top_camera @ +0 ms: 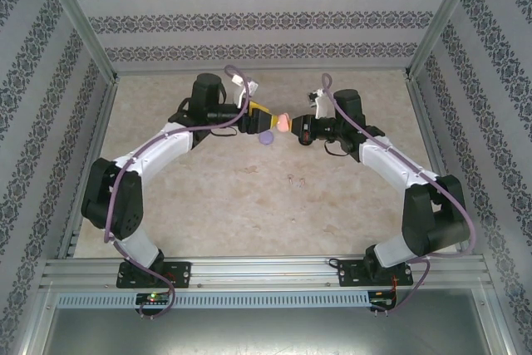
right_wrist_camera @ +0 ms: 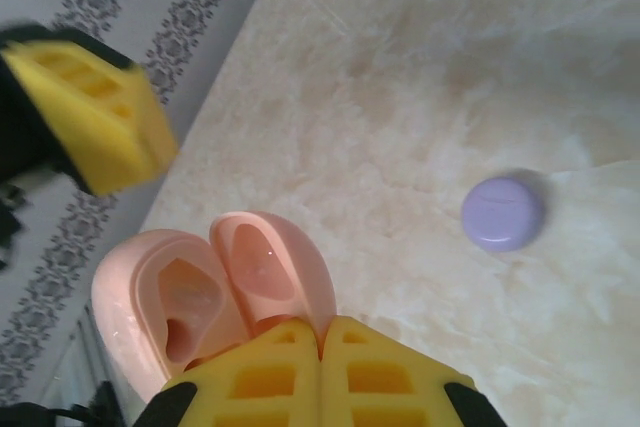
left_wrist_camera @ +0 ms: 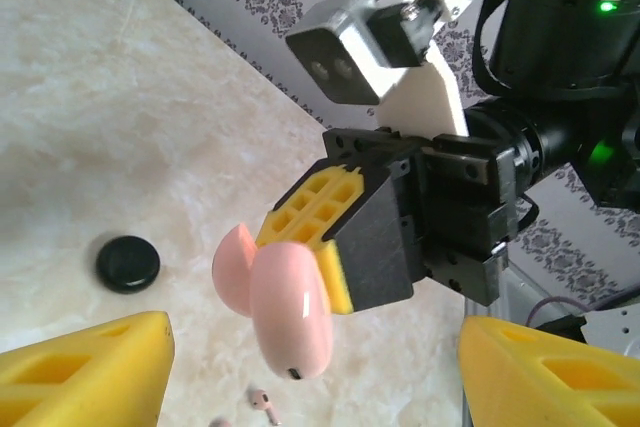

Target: Insert the wireless bluetooth earbuds into the charging case

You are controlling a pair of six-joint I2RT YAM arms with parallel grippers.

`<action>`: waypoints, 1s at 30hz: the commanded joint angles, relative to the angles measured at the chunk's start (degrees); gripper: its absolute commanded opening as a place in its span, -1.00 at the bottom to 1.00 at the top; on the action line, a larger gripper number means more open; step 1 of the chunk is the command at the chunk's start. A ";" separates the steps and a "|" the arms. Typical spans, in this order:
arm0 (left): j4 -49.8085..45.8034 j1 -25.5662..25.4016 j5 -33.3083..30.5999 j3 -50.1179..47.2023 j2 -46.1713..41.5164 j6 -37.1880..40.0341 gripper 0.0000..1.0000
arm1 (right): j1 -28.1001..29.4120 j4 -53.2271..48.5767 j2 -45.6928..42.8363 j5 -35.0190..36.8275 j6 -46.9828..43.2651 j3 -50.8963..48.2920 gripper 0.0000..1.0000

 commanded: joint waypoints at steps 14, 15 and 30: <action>-52.33 1.01 6.42 26.65 14.81 33.60 0.36 | 2.97 -17.33 1.83 2.06 -21.53 7.48 -1.00; -52.53 1.04 6.67 26.89 15.35 33.65 0.35 | 3.31 -17.32 1.89 2.15 -21.45 7.57 -1.00; -53.62 0.96 12.63 26.60 18.51 35.08 0.08 | 7.18 -16.96 4.45 4.09 -20.35 10.83 -1.00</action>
